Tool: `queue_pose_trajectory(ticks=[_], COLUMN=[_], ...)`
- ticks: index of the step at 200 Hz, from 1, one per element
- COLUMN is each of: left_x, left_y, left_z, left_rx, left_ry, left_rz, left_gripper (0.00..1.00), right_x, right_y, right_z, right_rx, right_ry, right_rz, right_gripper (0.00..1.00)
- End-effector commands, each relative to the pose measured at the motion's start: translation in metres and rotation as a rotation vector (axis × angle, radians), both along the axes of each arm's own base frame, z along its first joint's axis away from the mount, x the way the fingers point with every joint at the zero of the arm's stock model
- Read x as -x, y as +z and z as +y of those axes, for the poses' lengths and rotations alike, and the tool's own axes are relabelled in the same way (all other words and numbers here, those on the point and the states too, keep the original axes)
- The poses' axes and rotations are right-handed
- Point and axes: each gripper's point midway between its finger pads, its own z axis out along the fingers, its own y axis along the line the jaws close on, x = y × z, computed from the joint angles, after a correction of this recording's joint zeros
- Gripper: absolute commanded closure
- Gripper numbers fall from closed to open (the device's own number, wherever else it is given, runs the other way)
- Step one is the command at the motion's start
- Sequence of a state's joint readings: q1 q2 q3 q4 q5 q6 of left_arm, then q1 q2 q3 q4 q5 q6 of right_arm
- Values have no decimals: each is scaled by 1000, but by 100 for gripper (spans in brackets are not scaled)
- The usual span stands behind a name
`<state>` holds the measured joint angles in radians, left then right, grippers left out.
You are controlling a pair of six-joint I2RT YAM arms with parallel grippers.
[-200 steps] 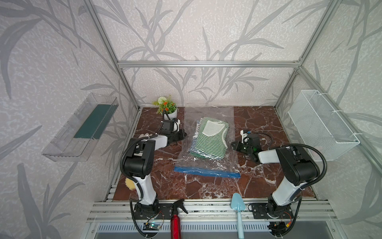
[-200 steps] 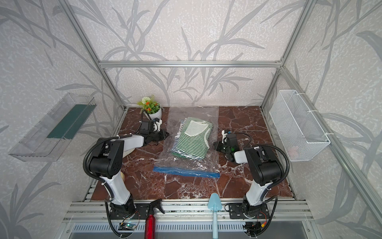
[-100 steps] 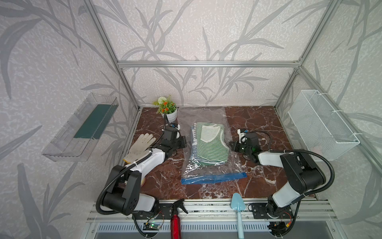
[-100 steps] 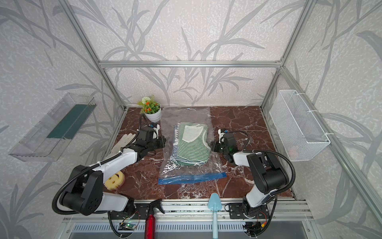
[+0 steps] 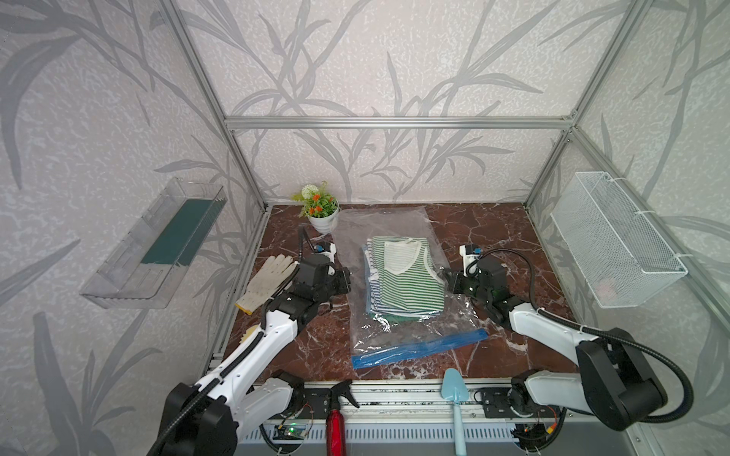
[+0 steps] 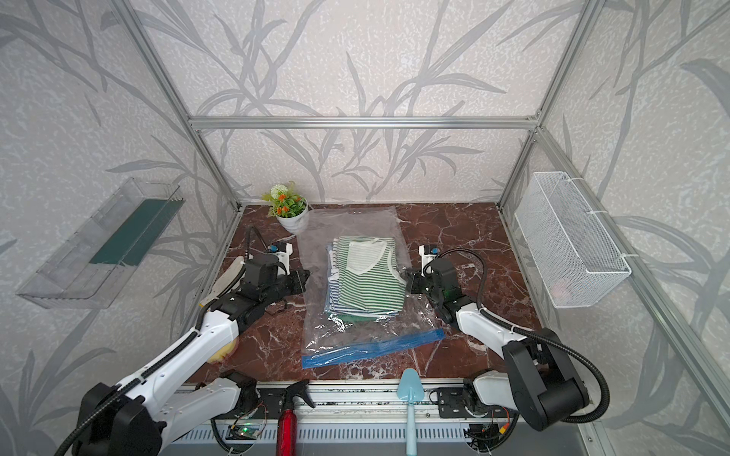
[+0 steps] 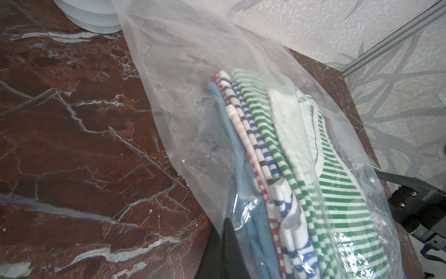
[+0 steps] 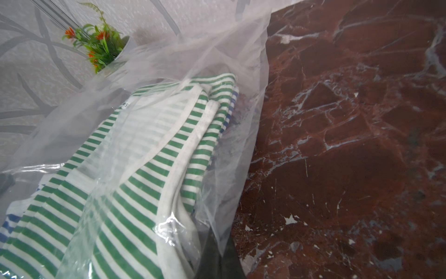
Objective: Take the tank top out of the vacuum bag
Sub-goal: Adjust the vacuum bag at the center of the board.
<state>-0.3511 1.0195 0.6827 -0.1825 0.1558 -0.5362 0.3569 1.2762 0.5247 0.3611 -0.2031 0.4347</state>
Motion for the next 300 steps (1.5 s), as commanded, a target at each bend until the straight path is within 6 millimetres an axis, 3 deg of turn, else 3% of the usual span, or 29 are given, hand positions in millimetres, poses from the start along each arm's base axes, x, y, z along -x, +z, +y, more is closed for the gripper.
queue_pose_trajectory(ticks=[1, 29, 90, 127, 160, 174, 201, 260, 264, 300], left_x=[7, 20, 51, 67, 71, 70, 68, 80, 81, 81], left_y=[12, 21, 45, 49, 40, 37, 43, 43, 43, 29], left_z=[12, 6, -33, -56, -63, -55, -21, 28, 33, 55], left_rx=[27, 87, 78, 73, 55, 6, -51, -88, -94, -156], left_ry=[90, 93, 19, 24, 69, 115, 244, 391, 409, 508], left_rz=[-10, -4, -28, -61, -51, -59, -124, -170, -175, -218], left_gripper=[100, 100, 100, 100, 100, 100, 100, 100, 100, 100], right_x=[-9, -2, 4, -15, -32, -35, -39, -34, -37, -47], right_y=[33, 52, 79, 81, 81, 84, 88, 87, 74, 56], right_z=[-14, -15, -11, 12, 52, 73, 108, 180, 185, 225], right_rx=[36, 26, 15, -8, -52, -40, -21, -17, -10, -30], right_ry=[-66, -62, -33, 51, 211, 273, 340, 489, 495, 564], right_rz=[-90, -107, -91, -41, 2, -7, -24, -26, -1, 13], right_gripper=[100, 100, 100, 100, 100, 100, 100, 100, 100, 100])
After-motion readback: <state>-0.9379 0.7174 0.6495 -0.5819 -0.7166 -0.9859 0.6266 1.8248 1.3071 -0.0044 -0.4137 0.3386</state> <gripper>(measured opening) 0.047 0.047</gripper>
